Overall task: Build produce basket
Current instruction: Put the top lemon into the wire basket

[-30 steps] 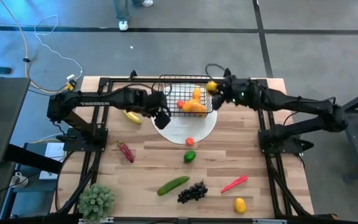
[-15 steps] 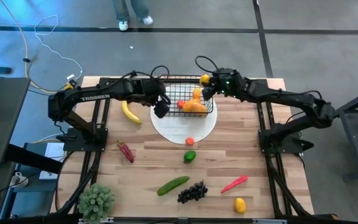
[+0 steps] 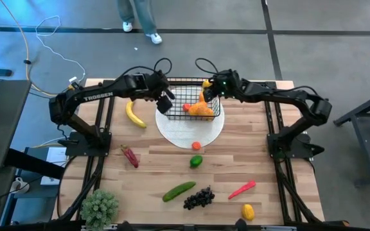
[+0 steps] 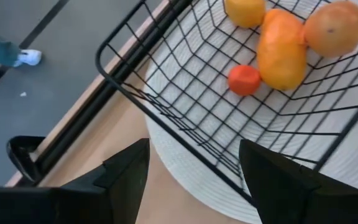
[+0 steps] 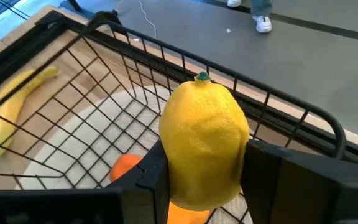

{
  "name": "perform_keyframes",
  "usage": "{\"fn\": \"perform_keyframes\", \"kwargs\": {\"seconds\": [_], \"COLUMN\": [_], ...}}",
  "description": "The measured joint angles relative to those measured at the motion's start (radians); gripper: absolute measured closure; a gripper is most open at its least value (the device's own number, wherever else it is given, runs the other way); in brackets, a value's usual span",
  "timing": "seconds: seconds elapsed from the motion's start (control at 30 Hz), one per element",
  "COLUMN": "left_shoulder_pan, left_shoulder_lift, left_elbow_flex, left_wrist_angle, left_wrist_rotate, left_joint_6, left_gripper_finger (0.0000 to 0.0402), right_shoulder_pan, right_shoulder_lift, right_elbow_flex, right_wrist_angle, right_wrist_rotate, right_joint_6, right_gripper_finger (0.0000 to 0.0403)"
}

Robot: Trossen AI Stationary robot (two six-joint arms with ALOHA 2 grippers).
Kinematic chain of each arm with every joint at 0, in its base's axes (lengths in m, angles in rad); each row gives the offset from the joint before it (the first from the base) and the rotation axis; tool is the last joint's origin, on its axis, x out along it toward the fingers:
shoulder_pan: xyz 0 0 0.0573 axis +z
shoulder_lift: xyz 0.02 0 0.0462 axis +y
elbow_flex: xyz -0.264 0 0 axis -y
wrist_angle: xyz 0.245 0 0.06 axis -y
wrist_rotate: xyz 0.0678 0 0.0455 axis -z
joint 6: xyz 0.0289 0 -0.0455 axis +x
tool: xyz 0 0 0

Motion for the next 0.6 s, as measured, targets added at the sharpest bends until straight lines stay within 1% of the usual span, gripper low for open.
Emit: {"fn": "perform_keyframes", "kwargs": {"seconds": [0.13, 0.23, 0.4, 0.6], "left_shoulder_pan": [0.025, 0.039, 0.053, 0.054], "left_shoulder_lift": [0.000, 0.000, 0.000, 0.000], "left_elbow_flex": [0.000, 0.000, 0.000, 0.000], "left_wrist_angle": [0.006, 0.013, 0.015, 0.014], "left_wrist_rotate": [0.000, 0.001, 0.003, 0.015], "left_joint_6": [0.034, 0.045, 0.045, 0.045], "left_gripper_finger": [0.0163, 0.0163, 0.0163, 0.0163], "right_shoulder_pan": [-0.019, -0.031, -0.034, -0.040], "right_shoulder_lift": [0.019, 0.033, 0.039, 0.039], "right_elbow_flex": [0.000, 0.000, 0.000, 0.000], "right_wrist_angle": [0.001, 0.003, 0.003, 0.002], "right_wrist_rotate": [-0.021, -0.043, -0.045, -0.044], "right_joint_6": [0.021, 0.043, 0.058, 0.059], "right_gripper_finger": [0.0277, 0.0259, 0.0225, 0.0200]}}
